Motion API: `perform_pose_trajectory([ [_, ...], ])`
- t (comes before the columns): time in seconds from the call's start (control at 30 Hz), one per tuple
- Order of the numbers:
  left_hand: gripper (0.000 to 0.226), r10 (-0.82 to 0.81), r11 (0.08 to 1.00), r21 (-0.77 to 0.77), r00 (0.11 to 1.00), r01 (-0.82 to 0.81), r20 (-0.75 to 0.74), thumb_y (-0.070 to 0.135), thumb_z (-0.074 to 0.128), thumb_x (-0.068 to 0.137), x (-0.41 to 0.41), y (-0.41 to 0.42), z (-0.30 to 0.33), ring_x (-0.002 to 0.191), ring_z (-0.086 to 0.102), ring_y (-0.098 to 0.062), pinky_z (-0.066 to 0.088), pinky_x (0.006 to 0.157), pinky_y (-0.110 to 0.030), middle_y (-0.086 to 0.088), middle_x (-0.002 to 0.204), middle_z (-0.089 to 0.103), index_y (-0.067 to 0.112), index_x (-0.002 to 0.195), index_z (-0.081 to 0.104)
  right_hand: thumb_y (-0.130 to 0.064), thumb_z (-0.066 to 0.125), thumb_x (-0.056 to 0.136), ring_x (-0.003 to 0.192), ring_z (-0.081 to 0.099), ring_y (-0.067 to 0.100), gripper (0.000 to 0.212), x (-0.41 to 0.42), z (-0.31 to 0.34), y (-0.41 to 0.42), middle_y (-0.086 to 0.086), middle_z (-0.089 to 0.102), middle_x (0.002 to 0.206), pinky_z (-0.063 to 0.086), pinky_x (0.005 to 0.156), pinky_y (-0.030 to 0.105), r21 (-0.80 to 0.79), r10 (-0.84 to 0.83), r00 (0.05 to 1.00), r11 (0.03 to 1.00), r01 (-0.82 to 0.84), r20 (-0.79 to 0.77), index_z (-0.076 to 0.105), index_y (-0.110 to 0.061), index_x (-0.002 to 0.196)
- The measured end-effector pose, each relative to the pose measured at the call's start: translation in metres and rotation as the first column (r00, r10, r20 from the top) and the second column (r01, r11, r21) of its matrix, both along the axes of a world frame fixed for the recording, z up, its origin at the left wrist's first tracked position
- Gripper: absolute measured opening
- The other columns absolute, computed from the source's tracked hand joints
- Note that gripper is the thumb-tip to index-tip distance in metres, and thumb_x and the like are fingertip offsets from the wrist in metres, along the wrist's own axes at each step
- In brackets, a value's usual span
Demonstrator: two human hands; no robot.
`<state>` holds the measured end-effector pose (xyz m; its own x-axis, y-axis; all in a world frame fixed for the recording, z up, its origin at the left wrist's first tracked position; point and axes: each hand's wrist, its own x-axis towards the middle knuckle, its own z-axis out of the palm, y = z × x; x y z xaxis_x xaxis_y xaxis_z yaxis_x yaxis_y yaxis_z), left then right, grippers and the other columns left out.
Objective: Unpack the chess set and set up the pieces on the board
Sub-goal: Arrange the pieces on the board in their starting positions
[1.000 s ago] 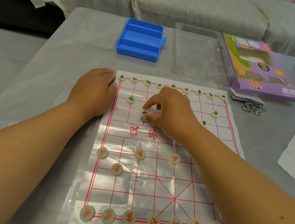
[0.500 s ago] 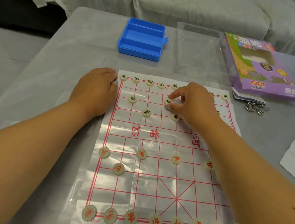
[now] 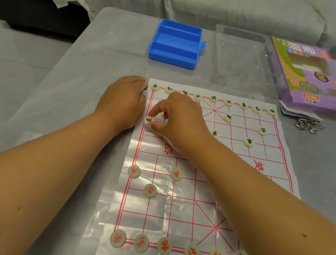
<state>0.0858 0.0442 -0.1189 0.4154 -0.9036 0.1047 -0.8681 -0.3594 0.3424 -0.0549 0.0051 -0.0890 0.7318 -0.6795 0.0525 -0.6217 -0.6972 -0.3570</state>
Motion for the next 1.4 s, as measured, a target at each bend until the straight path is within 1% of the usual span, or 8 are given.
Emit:
perform_pose_trajectory([
  [0.1,0.039,-0.014,1.000,-0.015,1.000,0.014,-0.010,0.019,0.036,0.099,0.000,0.000,0.001,0.125,0.046,-0.027,0.036,0.109,-0.041,-0.010,0.137,0.052,0.008,0.134,0.050,-0.049,0.066,0.079,0.101,0.047,0.015,0.031,0.004,-0.004,0.000,-0.008,0.046,0.094,0.036,0.088,0.032,-0.008,0.008,1.000,1.000,-0.008,-0.019,0.067,-0.036,0.107],
  [0.3,0.036,-0.011,1.000,-0.021,1.000,0.011,-0.015,0.021,0.039,0.098,0.000,0.000,0.002,0.121,0.049,-0.025,0.039,0.105,-0.039,-0.008,0.134,0.054,0.010,0.130,0.054,-0.049,0.067,0.079,0.102,0.050,0.015,0.036,-0.014,0.006,-0.011,-0.005,0.057,0.108,0.040,0.093,0.034,0.014,-0.035,0.999,0.999,0.035,0.012,0.066,-0.034,0.111],
  [0.4,0.029,-0.015,0.999,-0.033,0.999,0.014,-0.039,0.020,0.038,0.098,0.000,0.000,0.003,0.111,0.053,-0.025,0.044,0.096,-0.038,-0.007,0.122,0.060,0.011,0.116,0.058,-0.048,0.068,0.077,0.092,0.053,0.014,0.036,-0.050,0.014,-0.040,-0.006,0.055,0.096,0.045,0.092,0.039,0.020,-0.192,0.981,0.981,0.191,0.033,0.067,-0.032,0.109],
  [0.6,0.039,-0.008,1.000,-0.011,1.000,0.008,-0.020,0.021,0.038,0.099,-0.003,0.002,0.005,0.128,0.043,-0.026,0.033,0.108,-0.038,-0.007,0.140,0.050,0.011,0.135,0.049,-0.047,0.072,0.074,0.093,0.059,0.022,0.038,-0.104,0.007,-0.079,-0.002,0.060,0.091,0.048,0.089,0.043,0.054,-0.455,0.890,0.889,0.456,-0.026,0.070,-0.026,0.106],
  [0.83,0.041,0.007,1.000,0.005,1.000,-0.007,-0.016,0.021,0.038,0.099,-0.004,0.001,0.006,0.132,0.040,-0.026,0.031,0.112,-0.039,-0.008,0.143,0.046,0.011,0.138,0.046,-0.053,0.071,0.073,0.096,0.056,0.021,0.031,-0.104,-0.004,-0.083,-0.006,0.055,0.087,0.039,0.082,0.035,-0.027,-0.437,0.899,0.899,0.437,-0.018,0.071,-0.031,0.096],
  [1.1,0.043,0.018,1.000,0.019,1.000,-0.018,-0.009,0.023,0.038,0.100,-0.005,0.001,0.007,0.134,0.038,-0.025,0.030,0.112,-0.039,-0.007,0.146,0.044,0.011,0.141,0.043,-0.050,0.068,0.078,0.096,0.054,0.019,0.033,-0.108,-0.007,-0.081,-0.006,0.053,0.091,0.033,0.081,0.031,-0.057,-0.416,0.909,0.908,0.416,0.015,0.066,-0.033,0.107],
  [1.27,0.044,0.032,0.999,0.034,0.999,-0.031,-0.008,0.025,0.038,0.100,-0.006,0.001,0.007,0.135,0.037,-0.024,0.029,0.113,-0.039,-0.006,0.147,0.043,0.012,0.142,0.042,-0.044,0.065,0.083,0.097,0.057,0.021,0.018,-0.106,-0.007,-0.082,-0.001,0.063,0.097,0.042,0.090,0.038,0.008,-0.449,0.891,0.893,0.449,0.061,0.070,-0.032,0.096],
  [1.4,0.044,0.034,0.999,0.034,0.999,-0.034,-0.003,0.025,0.037,0.100,-0.005,0.000,0.006,0.135,0.037,-0.024,0.029,0.113,-0.038,-0.005,0.147,0.042,0.013,0.142,0.042,-0.045,0.067,0.081,0.087,0.056,0.019,0.024,-0.107,-0.007,-0.085,-0.003,0.062,0.085,0.048,0.087,0.042,0.036,-0.449,0.890,0.893,0.448,0.072,0.071,-0.030,0.099],
])
